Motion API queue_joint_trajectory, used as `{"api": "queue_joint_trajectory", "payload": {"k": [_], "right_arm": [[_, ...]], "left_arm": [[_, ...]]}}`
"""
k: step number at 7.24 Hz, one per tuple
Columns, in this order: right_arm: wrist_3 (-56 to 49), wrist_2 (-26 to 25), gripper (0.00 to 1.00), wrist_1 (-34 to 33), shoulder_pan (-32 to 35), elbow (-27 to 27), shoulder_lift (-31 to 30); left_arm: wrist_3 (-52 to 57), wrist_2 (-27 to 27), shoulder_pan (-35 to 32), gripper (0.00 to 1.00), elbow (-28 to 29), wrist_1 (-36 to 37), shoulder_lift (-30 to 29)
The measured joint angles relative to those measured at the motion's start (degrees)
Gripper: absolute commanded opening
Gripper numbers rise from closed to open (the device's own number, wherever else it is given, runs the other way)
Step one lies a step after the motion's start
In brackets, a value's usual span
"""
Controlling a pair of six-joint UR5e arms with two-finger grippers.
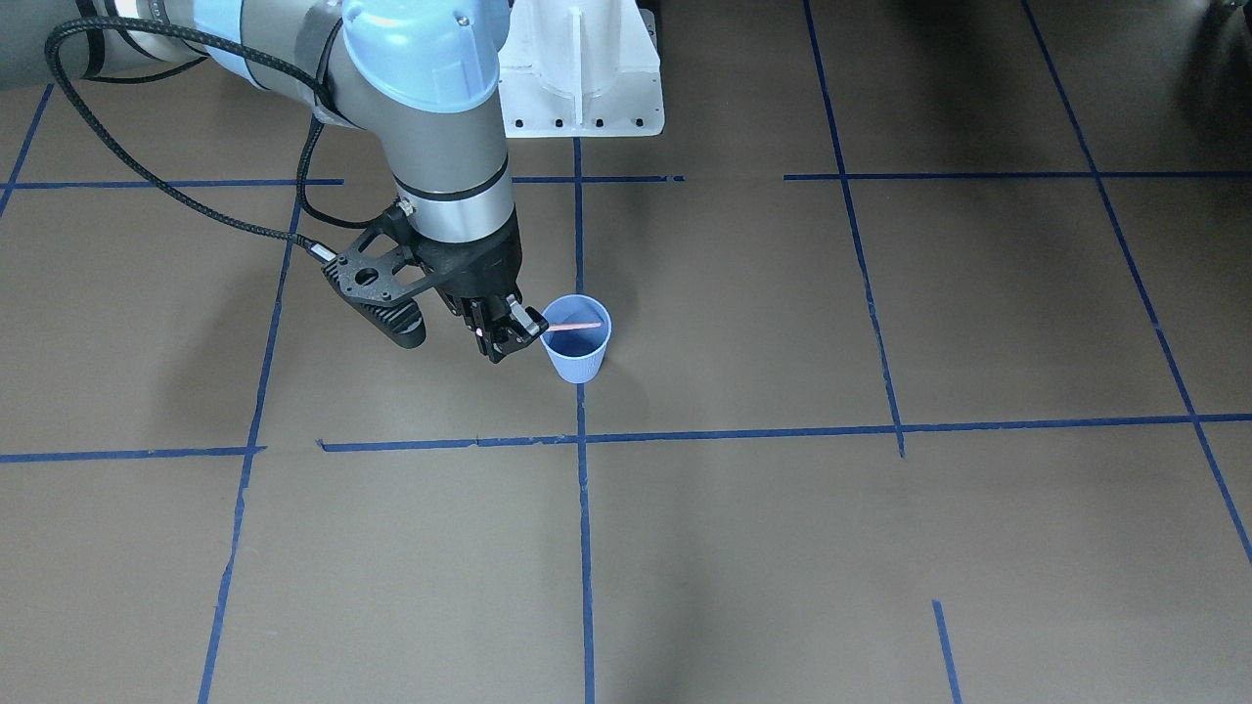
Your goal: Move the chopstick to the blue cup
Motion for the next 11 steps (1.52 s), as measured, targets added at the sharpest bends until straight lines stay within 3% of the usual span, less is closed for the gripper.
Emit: {"api": "queue_joint_trajectory", "payload": {"k": [2,3,4,9,11], "right_arm": [[-0.3,-1.2,0.10,0.0,-1.1,0.0,-0.9],[-0.3,-2.4,0.39,0.0,-1.9,0.0,-1.0],[-0.3,-3.5,0.99,0.0,-2.6,-0.1,-1.1],[-5.6,-3.7,1.00,1.6,-2.8,0.4,-1.7],[-13.0,2.0,1.00,1.6,1.0,1.0,-2.5]], "left_arm": [[0.0,0.0,0.0,1.00,0.1,0.0,0.0],[0.0,0.0,0.0,1.00,0.1,0.0,0.0],[0.0,0.0,0.0,1.00,0.1,0.0,0.0],[0.0,0.1,0.1,1.00,0.1,0.0,-0.1],[0.1,0.1,0.1,1.00,0.2,0.0,-0.1]]}}
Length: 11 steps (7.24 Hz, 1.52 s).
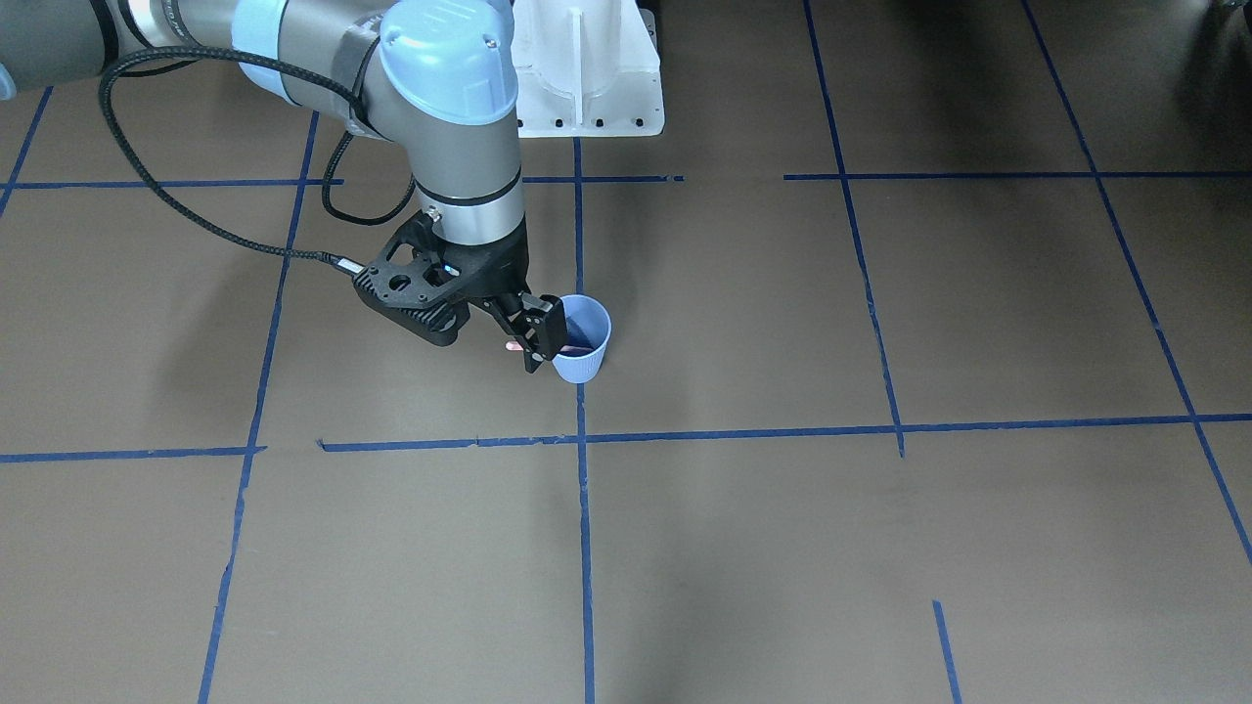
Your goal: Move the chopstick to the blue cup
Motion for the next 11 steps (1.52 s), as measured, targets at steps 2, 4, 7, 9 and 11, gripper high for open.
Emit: {"api": "queue_joint_trajectory", "payload": {"k": [2,4,7,9,11], "right_arm": [[-13.4,8.0,1.00,0.0,6.4,2.1,-4.9],[-31.3,14.4,1.00,0.0,13.9,2.6,-11.7],[-54.7,18.7,1.00,0.0,23.6,2.7,-21.2],[-70.1,19.4,1.00,0.0,29.8,2.8,-28.5],[-85.3,19.7,1.00,0.1,36.0,2.8,-36.3]], "left_arm": [[0.2,0.1,0.0,1.00,0.2,0.1,0.1],[-0.8,0.2,-0.1,1.00,0.3,0.7,0.2],[-5.2,-0.1,-0.1,1.00,-0.4,2.5,0.0],[-5.5,-0.2,-0.1,1.00,-0.6,2.3,-0.4],[-5.5,-0.1,-0.1,1.00,-0.9,2.2,-0.7]]}}
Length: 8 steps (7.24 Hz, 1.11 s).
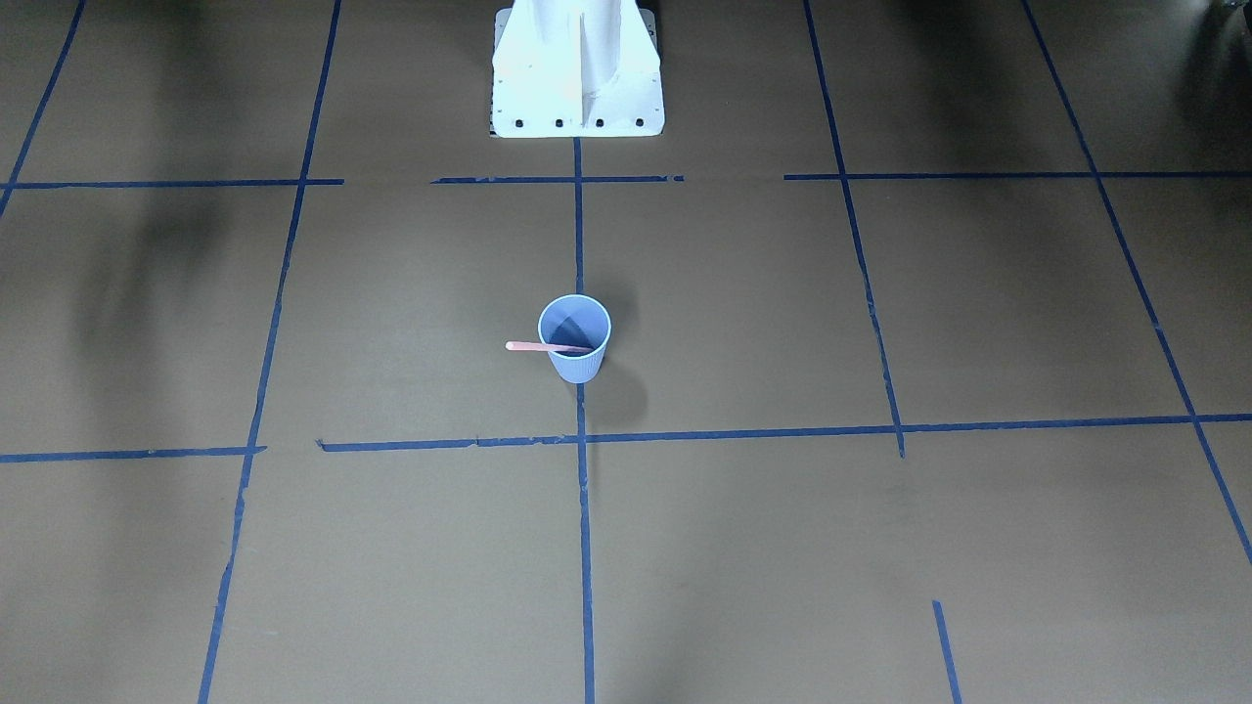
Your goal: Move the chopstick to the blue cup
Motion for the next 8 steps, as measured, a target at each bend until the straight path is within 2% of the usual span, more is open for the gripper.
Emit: {"api": "queue_joint_trajectory", "payload": {"k": [2,3,6,8], "right_arm": [[-11.4,-0.2,1.00,0.2,5.0,0.2,-7.5],[-13.8,-0.4,1.00,0.9,7.0,0.9,-11.5],[-10.9,-0.7,1.00,6.6,8.7,4.0,-21.1],[-7.4,-0.7,1.00,11.9,8.7,4.5,-24.1]], "left_arm": [[0.0,0.2,0.0,1.00,-0.5,0.0,-0.1],[0.1,0.2,0.0,1.00,-0.9,0.0,0.0],[0.1,0.2,0.0,1.00,-1.7,0.0,0.5],[0.1,0.2,0.0,1.00,-1.8,0.0,0.5]]}}
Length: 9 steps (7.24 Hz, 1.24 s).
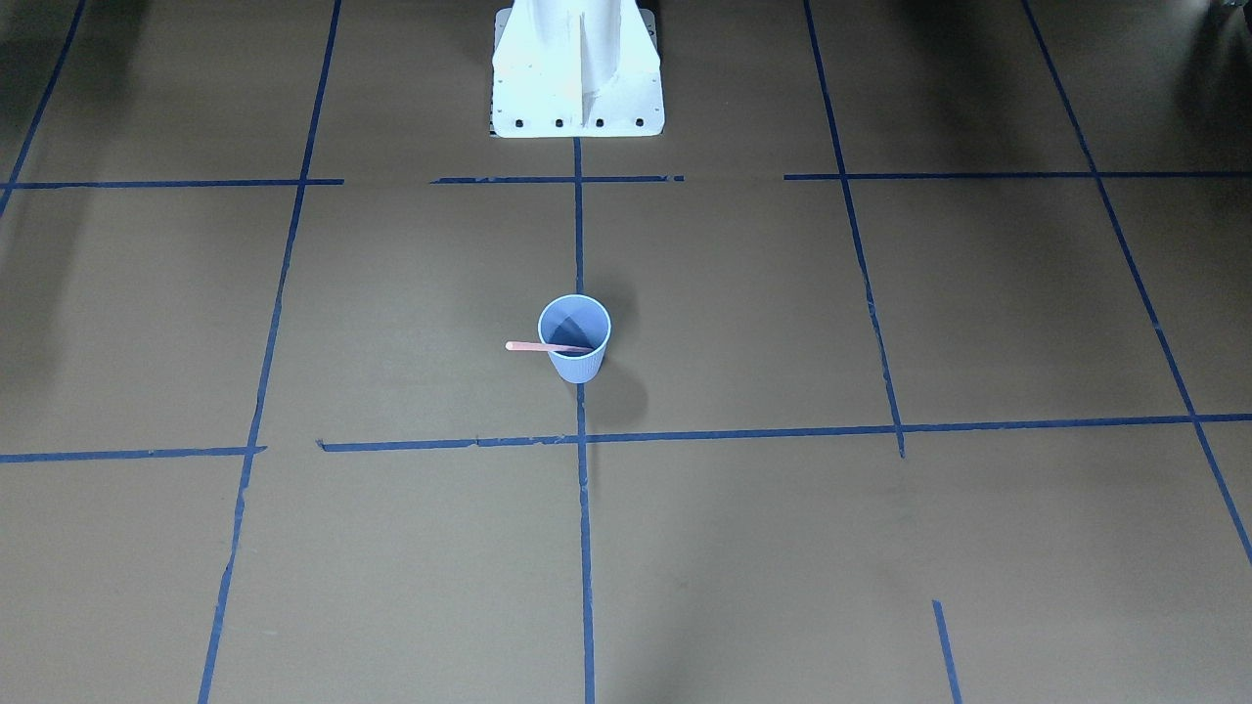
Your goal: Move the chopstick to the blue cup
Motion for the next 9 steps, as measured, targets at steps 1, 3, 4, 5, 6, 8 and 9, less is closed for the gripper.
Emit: {"api": "queue_joint_trajectory", "payload": {"k": [1,3,4,5,6,8,9], "right_arm": [[0.6,0.0,1.00,1.1,0.0,0.0,-0.5],[0.9,0.0,1.00,1.6,0.0,-0.2,-0.7],[1.0,0.1,1.00,1.7,0.0,-0.2,-0.7],[1.0,0.1,1.00,1.7,0.0,-0.2,-0.7],[1.0,0.1,1.00,1.7,0.0,-0.2,-0.7],[1.1,0.2,1.00,1.7,0.0,-0.2,-0.7],[1.1,0.2,1.00,1.7,0.0,-0.2,-0.7]], "left_arm": [[0.0,0.0,0.0,1.00,0.0,0.0,0.0],[0.0,-0.1,0.0,1.00,-0.1,0.0,0.1],[0.0,-0.1,0.0,1.00,0.0,0.0,0.1],[0.0,0.0,0.0,1.00,0.0,0.0,0.1],[0.0,-0.1,0.0,1.00,0.0,0.0,0.1],[0.0,-0.1,0.0,1.00,0.0,0.1,0.2],[0.0,0.0,0.0,1.00,0.0,0.0,0.2]]}}
